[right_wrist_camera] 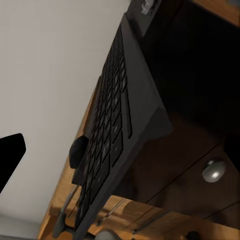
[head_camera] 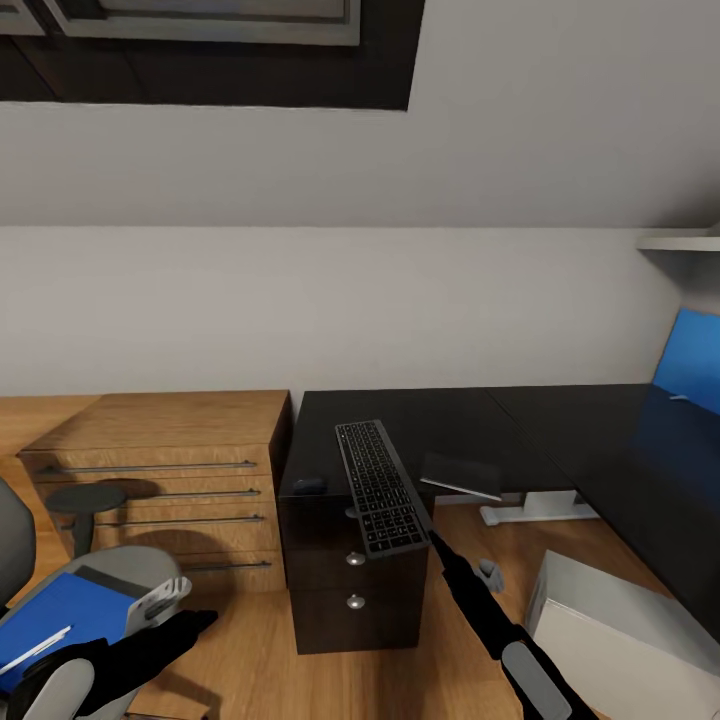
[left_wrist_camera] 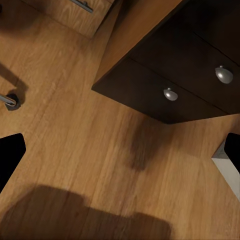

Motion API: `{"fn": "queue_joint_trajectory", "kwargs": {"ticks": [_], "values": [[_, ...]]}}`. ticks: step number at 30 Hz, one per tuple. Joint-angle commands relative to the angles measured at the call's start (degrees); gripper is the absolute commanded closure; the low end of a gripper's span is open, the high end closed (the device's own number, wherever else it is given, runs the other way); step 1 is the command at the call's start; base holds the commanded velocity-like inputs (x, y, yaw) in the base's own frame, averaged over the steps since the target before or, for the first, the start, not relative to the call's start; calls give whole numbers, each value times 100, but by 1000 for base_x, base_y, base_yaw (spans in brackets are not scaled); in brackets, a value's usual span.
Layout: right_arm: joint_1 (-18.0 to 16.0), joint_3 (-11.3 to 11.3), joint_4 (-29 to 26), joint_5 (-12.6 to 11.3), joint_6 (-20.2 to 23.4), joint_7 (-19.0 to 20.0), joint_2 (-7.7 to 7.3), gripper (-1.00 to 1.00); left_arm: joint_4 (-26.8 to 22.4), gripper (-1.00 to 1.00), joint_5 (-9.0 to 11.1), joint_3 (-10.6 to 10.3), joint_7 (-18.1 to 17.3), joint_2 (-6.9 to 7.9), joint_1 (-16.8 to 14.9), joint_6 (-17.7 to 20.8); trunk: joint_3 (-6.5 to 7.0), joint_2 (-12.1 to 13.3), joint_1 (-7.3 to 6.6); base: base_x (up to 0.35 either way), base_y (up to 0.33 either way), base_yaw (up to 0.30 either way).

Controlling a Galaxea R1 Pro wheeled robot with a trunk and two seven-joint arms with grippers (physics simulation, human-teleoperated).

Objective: In the bedroom, organize the workspace by keeping the computer under the desk, ensuring the monitor is on the desk, placing the keyboard on the desk next to the monitor, placing the mouse on the desk next to the keyboard, moving the folder from the swivel chair onto the desk next to the mouse, stacking the notebook on top of the folder with the pen on top of the notebook, and positioning the swivel chair next to the desk.

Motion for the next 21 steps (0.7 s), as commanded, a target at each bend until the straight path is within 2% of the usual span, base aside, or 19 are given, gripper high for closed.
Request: {"fn": "queue_joint_trajectory", "kwargs": {"ticks": [1, 6, 16, 18, 21], "values": [[-4, 23, 3, -62, 18, -17, -6, -100, -4, -100, 60, 2, 54, 0, -4, 15, -6, -3, 0, 0, 0, 0], [-4, 47, 6, -64, 18, -60, 3, -100, -9, -100, 67, 6, 47, 0, -4, 21, -6, -3, 0, 0, 0, 0], [-4, 71, -4, -60, 2, -323, 75, -100, -10, -100, 68, 6, 45, 0, -4, 13, -186, -404, 219, 0, 0, 0], [-4, 72, -9, -58, -8, -336, 130, -100, -10, -100, 68, 6, 45, -3, -4, 13, -186, -404, 219, 0, 0, 0], [-4, 67, -20, -67, -14, -346, 383, -100, -10, -100, 69, 6, 45, -7, -4, 14, -186, -404, 219, 0, 0, 0]]}}
